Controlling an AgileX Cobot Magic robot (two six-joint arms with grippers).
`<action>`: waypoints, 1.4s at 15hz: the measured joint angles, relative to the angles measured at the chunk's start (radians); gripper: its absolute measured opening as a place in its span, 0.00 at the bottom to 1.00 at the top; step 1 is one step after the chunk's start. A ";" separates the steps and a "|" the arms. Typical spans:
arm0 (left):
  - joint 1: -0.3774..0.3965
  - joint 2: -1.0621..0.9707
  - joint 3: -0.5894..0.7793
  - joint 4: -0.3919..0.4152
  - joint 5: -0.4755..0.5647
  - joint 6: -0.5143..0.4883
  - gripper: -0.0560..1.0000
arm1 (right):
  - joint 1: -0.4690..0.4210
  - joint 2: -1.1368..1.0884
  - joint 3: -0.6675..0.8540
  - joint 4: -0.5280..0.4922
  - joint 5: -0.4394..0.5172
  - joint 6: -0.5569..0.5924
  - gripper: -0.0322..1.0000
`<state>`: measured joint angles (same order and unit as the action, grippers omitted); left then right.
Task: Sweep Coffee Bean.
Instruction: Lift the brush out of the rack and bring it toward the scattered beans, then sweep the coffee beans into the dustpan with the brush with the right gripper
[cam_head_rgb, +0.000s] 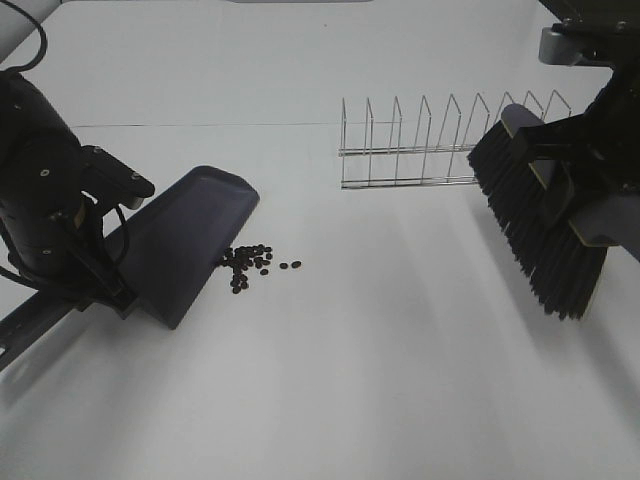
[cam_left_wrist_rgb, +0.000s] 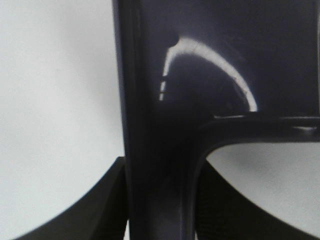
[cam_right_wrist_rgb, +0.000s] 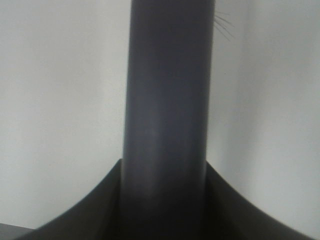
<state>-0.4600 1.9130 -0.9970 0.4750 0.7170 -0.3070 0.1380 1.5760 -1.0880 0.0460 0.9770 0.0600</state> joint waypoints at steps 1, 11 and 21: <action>-0.003 0.006 0.000 0.001 0.002 -0.014 0.37 | 0.000 0.005 0.000 0.000 0.000 0.000 0.38; -0.003 0.011 0.000 -0.077 0.011 0.032 0.37 | 0.223 0.234 -0.196 -0.247 0.038 0.162 0.38; -0.003 0.034 -0.008 -0.133 0.071 0.069 0.37 | 0.490 0.598 -0.493 -0.271 0.074 0.148 0.38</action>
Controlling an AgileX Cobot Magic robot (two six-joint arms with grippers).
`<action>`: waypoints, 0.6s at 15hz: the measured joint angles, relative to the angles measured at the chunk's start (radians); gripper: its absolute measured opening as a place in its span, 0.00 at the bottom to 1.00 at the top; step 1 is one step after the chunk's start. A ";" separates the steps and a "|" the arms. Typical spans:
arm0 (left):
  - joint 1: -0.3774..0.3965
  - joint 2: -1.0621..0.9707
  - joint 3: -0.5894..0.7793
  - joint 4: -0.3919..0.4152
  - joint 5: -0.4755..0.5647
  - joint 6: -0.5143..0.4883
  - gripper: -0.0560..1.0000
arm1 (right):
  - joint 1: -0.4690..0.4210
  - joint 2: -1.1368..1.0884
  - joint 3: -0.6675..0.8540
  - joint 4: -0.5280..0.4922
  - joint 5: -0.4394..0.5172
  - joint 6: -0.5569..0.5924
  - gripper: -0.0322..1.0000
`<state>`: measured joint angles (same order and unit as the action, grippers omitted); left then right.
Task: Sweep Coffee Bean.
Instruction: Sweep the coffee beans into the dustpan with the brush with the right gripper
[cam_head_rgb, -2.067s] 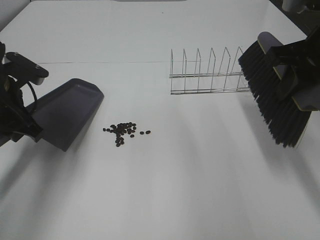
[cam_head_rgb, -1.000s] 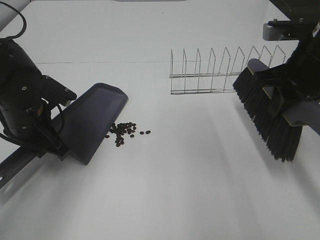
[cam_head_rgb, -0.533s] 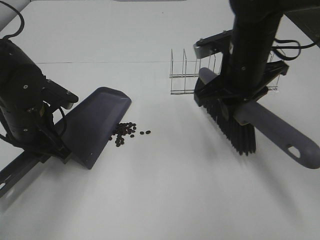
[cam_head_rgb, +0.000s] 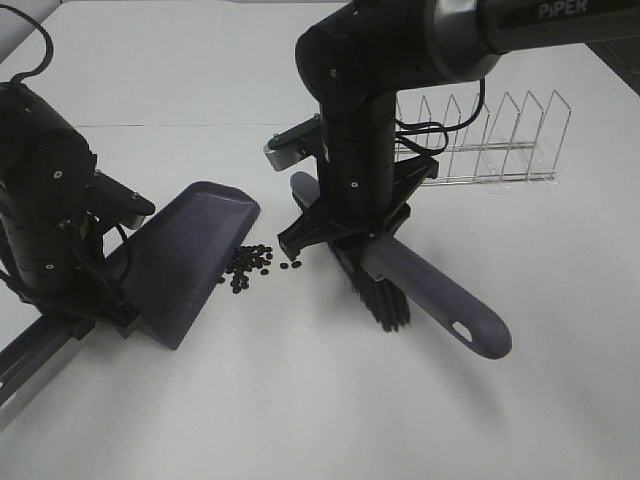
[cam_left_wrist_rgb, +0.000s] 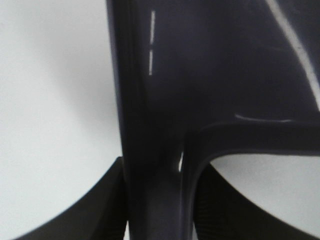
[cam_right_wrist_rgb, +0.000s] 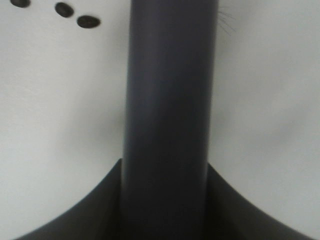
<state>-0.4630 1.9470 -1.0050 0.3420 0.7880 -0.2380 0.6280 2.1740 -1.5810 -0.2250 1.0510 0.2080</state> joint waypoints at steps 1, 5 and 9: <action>0.000 0.005 0.000 -0.015 0.011 0.015 0.37 | 0.006 0.020 -0.029 0.024 0.003 -0.022 0.38; 0.000 0.011 0.000 -0.027 0.015 0.027 0.37 | 0.008 0.103 -0.154 0.122 0.022 -0.101 0.38; 0.000 0.012 0.000 -0.049 0.030 0.029 0.37 | 0.008 0.150 -0.221 0.314 0.003 -0.193 0.38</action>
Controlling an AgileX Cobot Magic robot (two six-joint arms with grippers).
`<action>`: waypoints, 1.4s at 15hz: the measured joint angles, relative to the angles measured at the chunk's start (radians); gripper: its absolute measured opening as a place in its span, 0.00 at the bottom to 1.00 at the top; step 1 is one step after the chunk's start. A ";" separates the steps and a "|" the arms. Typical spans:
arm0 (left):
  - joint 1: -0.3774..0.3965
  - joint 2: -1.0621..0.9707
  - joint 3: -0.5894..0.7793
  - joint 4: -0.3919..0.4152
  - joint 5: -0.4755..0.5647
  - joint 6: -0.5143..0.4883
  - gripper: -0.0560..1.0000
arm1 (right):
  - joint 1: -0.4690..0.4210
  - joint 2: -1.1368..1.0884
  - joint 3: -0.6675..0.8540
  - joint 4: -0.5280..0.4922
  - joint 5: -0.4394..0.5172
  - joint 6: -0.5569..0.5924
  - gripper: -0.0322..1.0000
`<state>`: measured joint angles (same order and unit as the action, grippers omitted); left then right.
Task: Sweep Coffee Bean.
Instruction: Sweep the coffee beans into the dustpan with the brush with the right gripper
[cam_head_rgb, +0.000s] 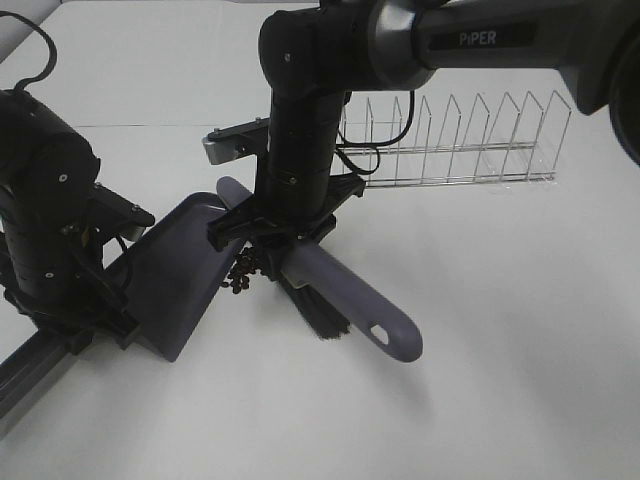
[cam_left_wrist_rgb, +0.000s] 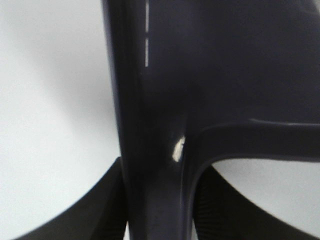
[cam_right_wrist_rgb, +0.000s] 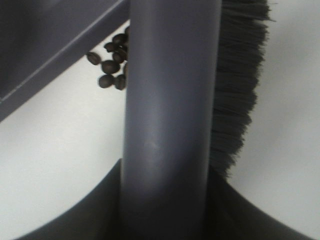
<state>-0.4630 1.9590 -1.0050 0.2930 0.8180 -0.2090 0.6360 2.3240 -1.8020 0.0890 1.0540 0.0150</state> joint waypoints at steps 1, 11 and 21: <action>0.000 0.000 0.000 -0.009 0.004 0.001 0.37 | 0.000 0.017 -0.004 0.051 -0.007 -0.021 0.38; 0.000 0.000 0.000 -0.059 0.005 0.023 0.37 | 0.000 0.042 -0.007 0.344 -0.132 -0.182 0.38; 0.000 0.000 0.000 -0.071 0.003 0.029 0.37 | 0.000 0.052 -0.066 0.505 -0.192 -0.559 0.38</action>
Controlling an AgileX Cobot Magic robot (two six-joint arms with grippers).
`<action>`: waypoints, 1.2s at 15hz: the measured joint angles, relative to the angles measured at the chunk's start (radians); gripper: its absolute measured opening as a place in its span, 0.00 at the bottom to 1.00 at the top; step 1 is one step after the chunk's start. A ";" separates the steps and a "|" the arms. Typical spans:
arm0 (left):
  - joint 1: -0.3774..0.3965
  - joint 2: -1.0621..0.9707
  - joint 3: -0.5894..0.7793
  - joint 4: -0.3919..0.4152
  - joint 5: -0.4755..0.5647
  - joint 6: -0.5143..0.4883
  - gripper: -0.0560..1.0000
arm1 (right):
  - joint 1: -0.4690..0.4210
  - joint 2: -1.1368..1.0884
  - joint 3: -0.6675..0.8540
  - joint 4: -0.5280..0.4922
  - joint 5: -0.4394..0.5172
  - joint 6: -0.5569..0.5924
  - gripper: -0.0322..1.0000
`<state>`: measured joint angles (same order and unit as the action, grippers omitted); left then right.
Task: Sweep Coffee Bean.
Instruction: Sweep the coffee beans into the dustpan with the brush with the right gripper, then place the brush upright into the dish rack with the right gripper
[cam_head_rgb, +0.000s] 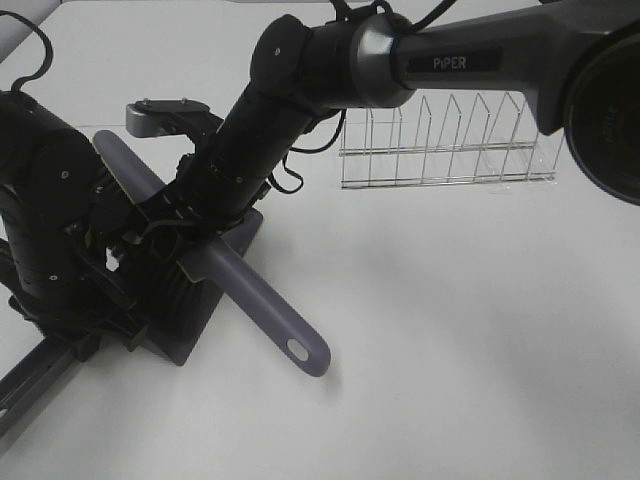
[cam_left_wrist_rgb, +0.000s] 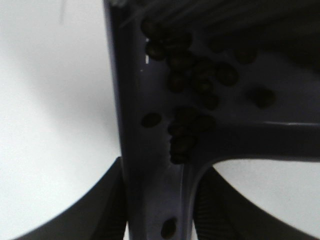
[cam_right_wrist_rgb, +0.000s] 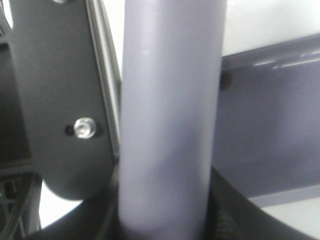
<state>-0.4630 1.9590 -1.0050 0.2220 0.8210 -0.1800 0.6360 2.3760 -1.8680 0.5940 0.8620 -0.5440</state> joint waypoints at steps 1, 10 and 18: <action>0.001 0.000 0.000 0.000 0.000 0.000 0.37 | 0.000 0.000 -0.018 -0.014 0.013 0.000 0.38; 0.003 0.000 0.000 -0.011 0.003 0.004 0.37 | -0.002 -0.010 -0.290 -0.366 0.204 0.224 0.38; 0.003 0.000 0.000 -0.029 -0.016 -0.023 0.37 | -0.178 -0.170 -0.293 -0.419 0.361 0.312 0.38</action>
<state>-0.4600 1.9590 -1.0050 0.1930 0.8050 -0.2030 0.4580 2.2060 -2.1610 0.1750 1.2230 -0.2320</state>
